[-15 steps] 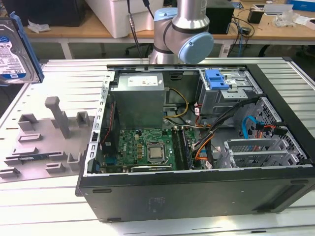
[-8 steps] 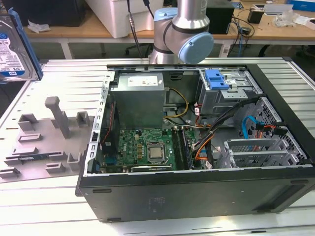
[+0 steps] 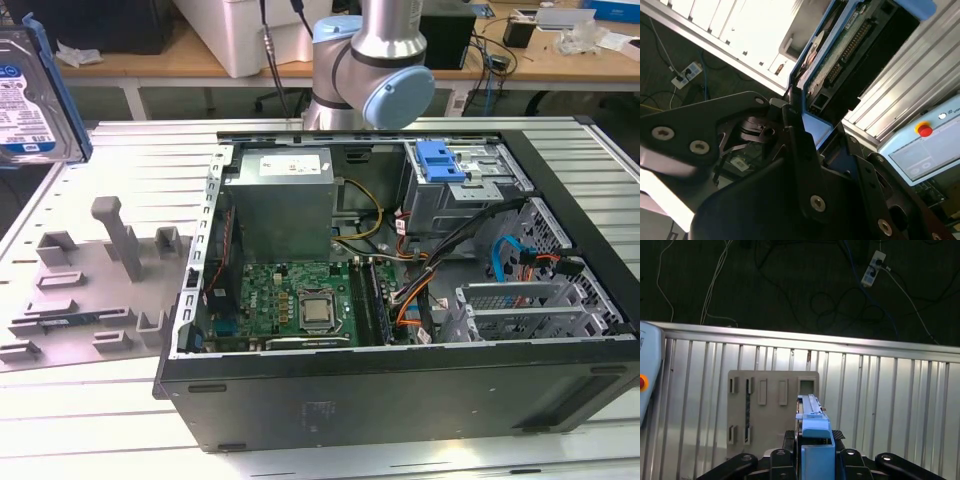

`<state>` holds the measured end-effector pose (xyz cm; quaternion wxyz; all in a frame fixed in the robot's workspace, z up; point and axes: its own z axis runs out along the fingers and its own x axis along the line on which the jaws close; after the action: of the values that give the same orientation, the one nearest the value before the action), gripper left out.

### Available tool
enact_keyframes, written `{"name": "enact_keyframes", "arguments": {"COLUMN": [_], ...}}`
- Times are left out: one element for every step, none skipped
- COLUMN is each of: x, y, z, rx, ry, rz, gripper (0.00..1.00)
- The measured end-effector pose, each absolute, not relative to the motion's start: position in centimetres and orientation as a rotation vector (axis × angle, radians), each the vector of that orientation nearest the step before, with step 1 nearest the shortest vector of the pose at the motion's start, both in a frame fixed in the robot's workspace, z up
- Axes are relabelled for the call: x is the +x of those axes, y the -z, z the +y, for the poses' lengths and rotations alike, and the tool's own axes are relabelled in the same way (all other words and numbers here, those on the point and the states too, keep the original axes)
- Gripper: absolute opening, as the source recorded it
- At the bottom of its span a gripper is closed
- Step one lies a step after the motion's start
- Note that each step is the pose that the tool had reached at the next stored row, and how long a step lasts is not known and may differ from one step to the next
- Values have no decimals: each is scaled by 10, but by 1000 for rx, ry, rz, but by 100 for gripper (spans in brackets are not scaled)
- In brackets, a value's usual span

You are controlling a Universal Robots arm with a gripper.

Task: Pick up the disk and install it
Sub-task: 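Pick up the disk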

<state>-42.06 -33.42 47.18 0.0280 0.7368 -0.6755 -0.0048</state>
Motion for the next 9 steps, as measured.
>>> {"name": "enact_keyframes", "arguments": {"x": [-419, -417, -413, -412, -410, -408, -407, -405, -404], "y": [-472, -472, -472, -472, -472, -472, -472, -472, -472], "z": [-334, -335, -336, -336, -337, -337, -338, -338, -339], "rx": [2274, 2274, 2274, 2274, 2274, 2274, 2274, 2274, 2274], "ry": [15, 15, 15, 15, 15, 16, 16, 16, 16], "rz": [-2085, -2085, -2085, -2085, -2085, -2085, -2085, -2085, -2085], "gripper": [37, 37, 37, 37, 37, 37, 37, 37, 37]}}
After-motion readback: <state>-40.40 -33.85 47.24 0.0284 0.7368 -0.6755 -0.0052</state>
